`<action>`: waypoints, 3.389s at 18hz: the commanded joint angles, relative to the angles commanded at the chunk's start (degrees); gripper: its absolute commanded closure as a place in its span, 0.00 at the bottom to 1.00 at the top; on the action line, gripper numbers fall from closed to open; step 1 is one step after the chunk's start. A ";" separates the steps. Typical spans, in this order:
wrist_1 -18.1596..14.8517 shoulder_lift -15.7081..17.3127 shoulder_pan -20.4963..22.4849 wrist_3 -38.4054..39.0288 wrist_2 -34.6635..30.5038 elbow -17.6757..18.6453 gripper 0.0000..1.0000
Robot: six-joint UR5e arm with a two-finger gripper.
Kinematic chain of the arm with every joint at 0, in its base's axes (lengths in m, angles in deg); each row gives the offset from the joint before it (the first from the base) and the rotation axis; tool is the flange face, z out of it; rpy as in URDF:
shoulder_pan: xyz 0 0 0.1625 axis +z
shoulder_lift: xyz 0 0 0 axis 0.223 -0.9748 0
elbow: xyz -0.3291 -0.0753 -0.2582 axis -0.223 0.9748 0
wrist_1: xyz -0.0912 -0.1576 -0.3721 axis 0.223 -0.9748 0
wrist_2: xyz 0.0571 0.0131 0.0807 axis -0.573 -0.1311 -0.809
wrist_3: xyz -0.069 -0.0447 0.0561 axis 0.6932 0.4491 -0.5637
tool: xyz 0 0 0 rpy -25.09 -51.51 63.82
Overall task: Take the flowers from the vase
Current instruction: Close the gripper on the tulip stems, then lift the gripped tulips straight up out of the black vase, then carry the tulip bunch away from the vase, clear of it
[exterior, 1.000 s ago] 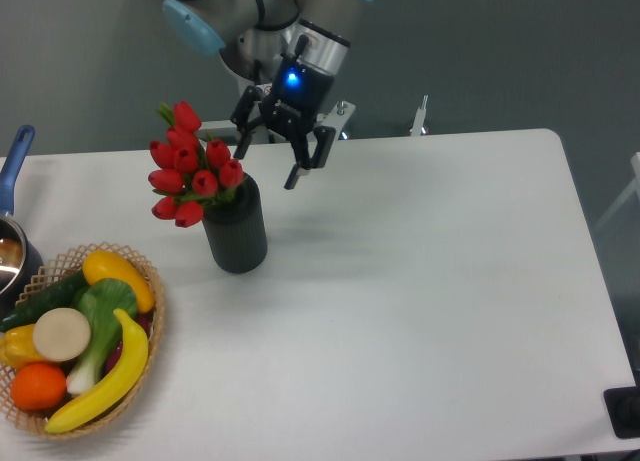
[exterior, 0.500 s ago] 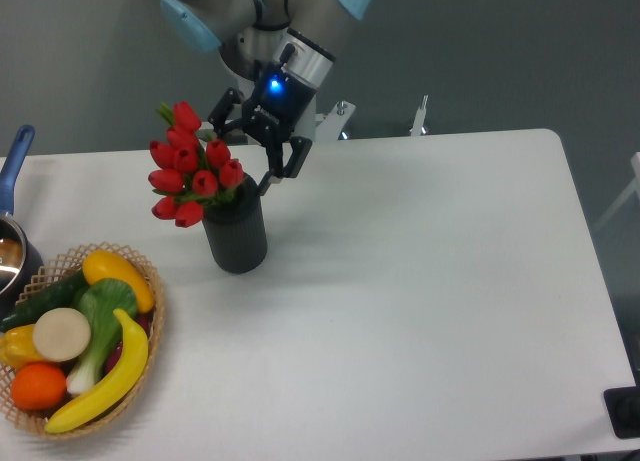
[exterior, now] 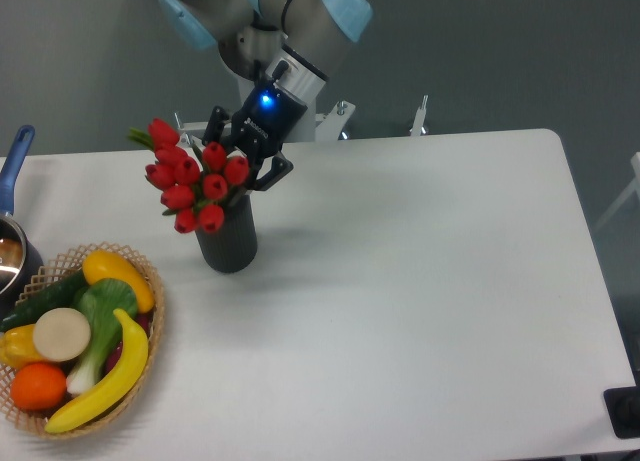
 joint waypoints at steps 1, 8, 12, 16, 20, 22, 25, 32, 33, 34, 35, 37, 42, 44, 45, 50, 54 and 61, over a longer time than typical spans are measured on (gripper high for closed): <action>0.00 0.00 0.00 0.09 0.00 0.09 1.00; 0.00 0.62 0.00 1.49 4.39 -0.44 1.00; 0.00 0.97 0.09 8.25 6.15 -3.51 1.00; -0.09 1.23 0.52 11.07 6.24 -5.01 1.00; -0.53 3.42 1.40 12.21 7.90 -5.10 1.00; -0.53 3.60 1.58 14.67 8.00 -6.50 1.00; -0.79 3.60 2.63 17.22 8.43 -9.13 1.00; -2.02 4.57 4.04 21.00 10.37 -11.07 1.00; -2.02 4.57 4.13 22.14 10.37 -11.60 1.00; -2.02 4.57 4.39 23.02 10.46 -11.86 1.00; -1.93 4.66 4.83 23.64 10.89 -12.04 1.00; -2.37 5.36 5.88 23.82 12.38 -11.95 1.00; -4.39 6.59 8.26 23.91 15.55 -12.04 1.00; -4.66 6.86 8.35 23.91 15.91 -11.95 1.00; -4.66 7.20 8.44 24.08 15.91 -11.78 1.00; -5.45 9.23 8.61 24.08 15.91 -10.20 1.00; -5.01 8.09 10.89 23.91 15.21 -11.42 1.00; -4.75 3.00 12.31 22.85 -1.90 -20.91 1.00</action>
